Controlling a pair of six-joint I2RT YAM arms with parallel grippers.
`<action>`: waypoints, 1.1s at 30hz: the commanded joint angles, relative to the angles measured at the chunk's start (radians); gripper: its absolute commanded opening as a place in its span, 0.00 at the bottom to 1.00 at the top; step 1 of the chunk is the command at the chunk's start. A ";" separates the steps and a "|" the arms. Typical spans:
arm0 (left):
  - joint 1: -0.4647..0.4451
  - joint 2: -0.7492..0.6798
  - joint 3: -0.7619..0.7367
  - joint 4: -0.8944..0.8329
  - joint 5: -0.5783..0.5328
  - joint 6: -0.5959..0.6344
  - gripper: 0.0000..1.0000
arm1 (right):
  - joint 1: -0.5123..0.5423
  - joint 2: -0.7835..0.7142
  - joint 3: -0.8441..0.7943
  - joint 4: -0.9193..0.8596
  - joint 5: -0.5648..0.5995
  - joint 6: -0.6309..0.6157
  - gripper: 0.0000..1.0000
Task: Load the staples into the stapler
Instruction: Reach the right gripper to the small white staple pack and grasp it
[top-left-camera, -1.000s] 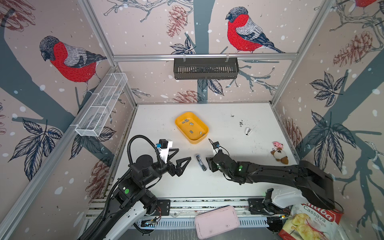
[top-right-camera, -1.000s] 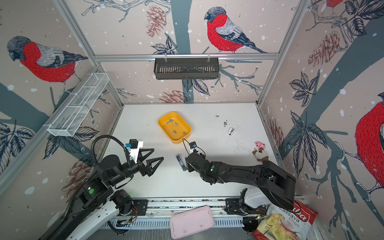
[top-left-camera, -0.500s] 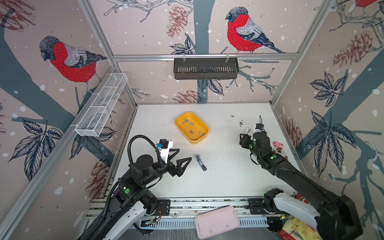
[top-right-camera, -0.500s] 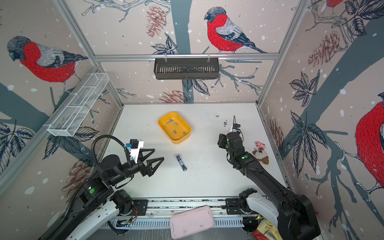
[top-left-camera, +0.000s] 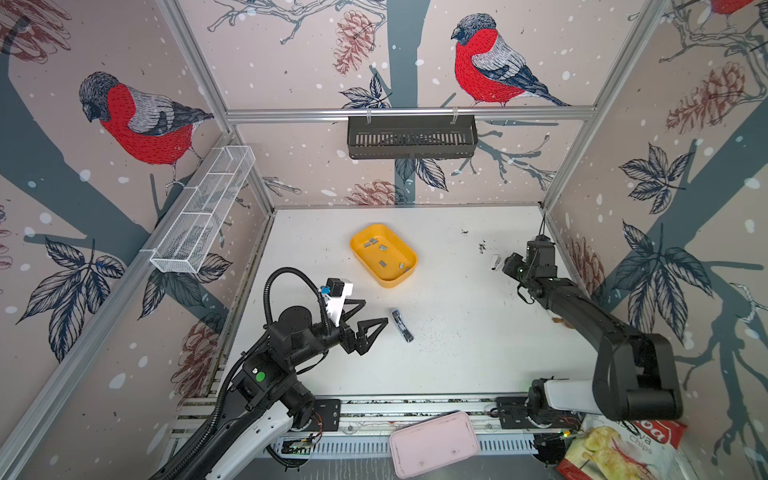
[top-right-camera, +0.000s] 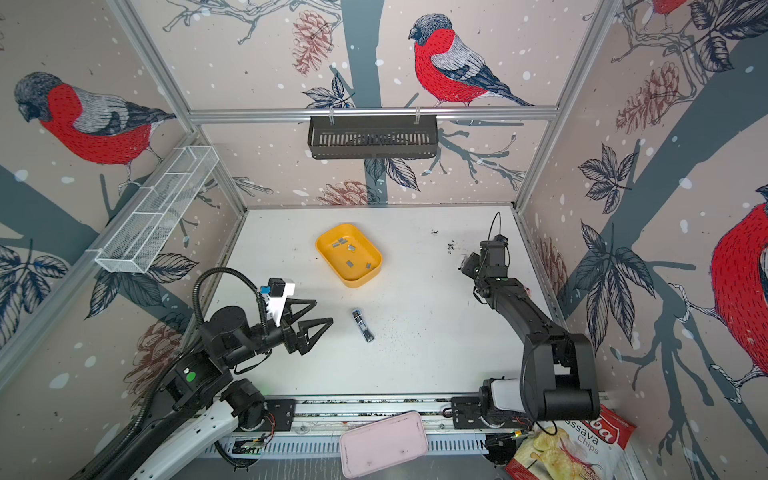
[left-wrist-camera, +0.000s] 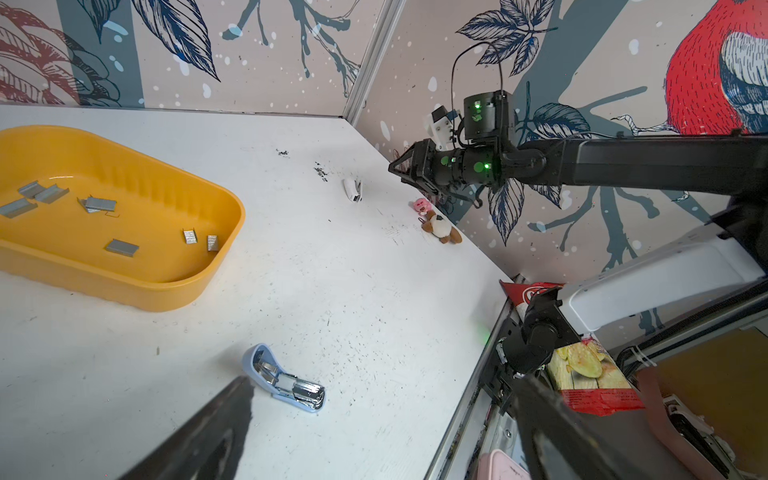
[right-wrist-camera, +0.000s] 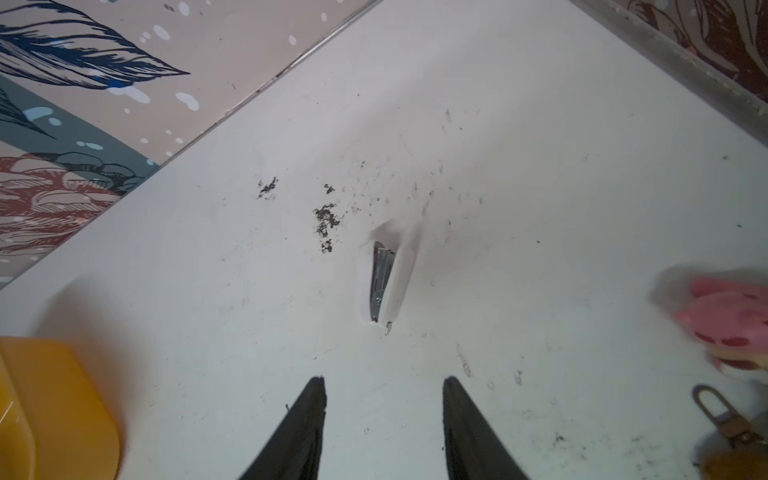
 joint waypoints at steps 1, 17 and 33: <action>-0.001 -0.005 0.000 0.040 0.006 -0.011 0.98 | -0.025 0.072 0.049 0.016 -0.046 -0.037 0.43; 0.000 -0.017 0.000 0.035 -0.017 -0.006 0.98 | -0.049 0.319 0.200 0.047 -0.068 -0.056 0.36; 0.002 -0.013 0.000 0.033 -0.025 -0.005 0.98 | -0.043 0.423 0.222 0.087 -0.059 -0.049 0.31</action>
